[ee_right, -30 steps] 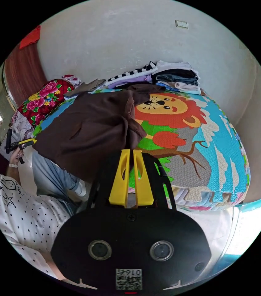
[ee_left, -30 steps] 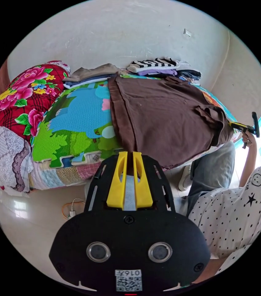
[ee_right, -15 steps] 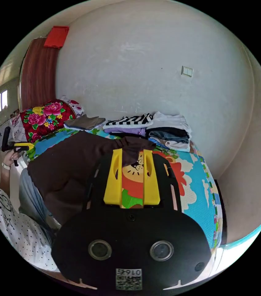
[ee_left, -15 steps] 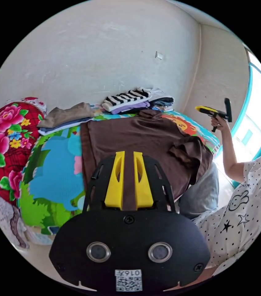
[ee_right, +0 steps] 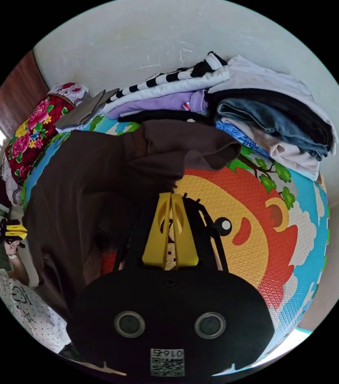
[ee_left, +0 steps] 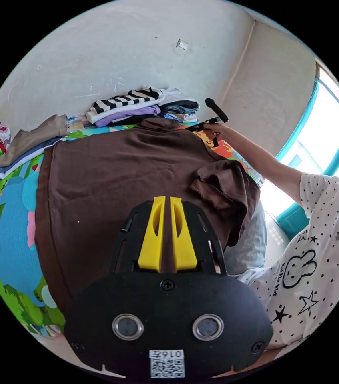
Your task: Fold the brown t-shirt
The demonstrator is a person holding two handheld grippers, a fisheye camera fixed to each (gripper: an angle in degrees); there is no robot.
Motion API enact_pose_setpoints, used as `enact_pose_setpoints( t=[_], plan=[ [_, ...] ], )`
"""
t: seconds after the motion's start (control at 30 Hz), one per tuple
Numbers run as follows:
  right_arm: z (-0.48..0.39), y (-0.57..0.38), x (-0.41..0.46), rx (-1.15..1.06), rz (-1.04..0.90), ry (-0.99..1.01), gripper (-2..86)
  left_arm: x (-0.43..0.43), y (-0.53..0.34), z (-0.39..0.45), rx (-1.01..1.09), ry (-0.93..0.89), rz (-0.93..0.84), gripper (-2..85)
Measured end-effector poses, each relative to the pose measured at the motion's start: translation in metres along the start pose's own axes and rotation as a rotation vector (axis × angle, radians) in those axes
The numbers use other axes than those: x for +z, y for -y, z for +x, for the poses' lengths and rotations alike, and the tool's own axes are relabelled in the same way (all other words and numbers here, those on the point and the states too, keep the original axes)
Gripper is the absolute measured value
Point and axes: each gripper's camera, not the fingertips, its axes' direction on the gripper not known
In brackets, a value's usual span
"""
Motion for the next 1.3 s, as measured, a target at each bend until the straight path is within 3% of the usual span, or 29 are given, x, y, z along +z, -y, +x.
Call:
enact_pose_setpoints(
  t=[0.13, 0.33, 0.47, 0.63, 0.77, 0.87, 0.97, 1.07, 1.23, 1.3],
  plan=[
    [0.011, 0.029, -0.016, 0.023, 0.102, -0.122, 0.0, -0.009, -0.001, -0.010, -0.013, -0.005, 0.026, -0.9],
    [0.020, 0.056, 0.002, 0.009, -0.137, 0.129, 6.4, -0.014, -0.003, -0.012, 0.011, 0.043, 0.017, -0.8],
    [0.011, 0.055, 0.022, 0.006, -0.158, 0.084, 9.3, -0.017, 0.001, -0.018, 0.003, 0.016, 0.025, -0.7],
    [-0.012, 0.054, 0.025, -0.076, -0.113, -0.025, 1.8, -0.022, 0.004, -0.023, 0.003, 0.023, 0.010, -0.7],
    [-0.030, 0.063, 0.005, -0.122, 0.002, -0.254, 0.2, -0.029, 0.009, -0.028, -0.007, 0.017, 0.017, -0.7],
    [-0.044, 0.068, -0.006, -0.155, 0.101, -0.352, 0.0, -0.033, 0.014, -0.027, -0.004, 0.013, 0.018, -0.6],
    [-0.052, 0.072, 0.016, -0.187, -0.016, -0.435, 0.0, -0.036, 0.020, -0.026, -0.003, 0.009, 0.010, -0.7],
    [-0.062, 0.062, 0.038, -0.247, 0.010, -0.599, 0.3, -0.043, 0.025, -0.025, -0.006, 0.012, 0.011, -0.7],
    [-0.067, 0.045, 0.041, -0.214, 0.014, -0.650, 2.6, -0.069, 0.030, -0.031, -0.019, 0.054, 0.018, -0.7],
    [-0.061, 0.032, 0.011, -0.147, 0.127, -0.645, 5.4, -0.092, 0.030, -0.043, -0.050, 0.124, 0.028, -0.6]
  ],
)
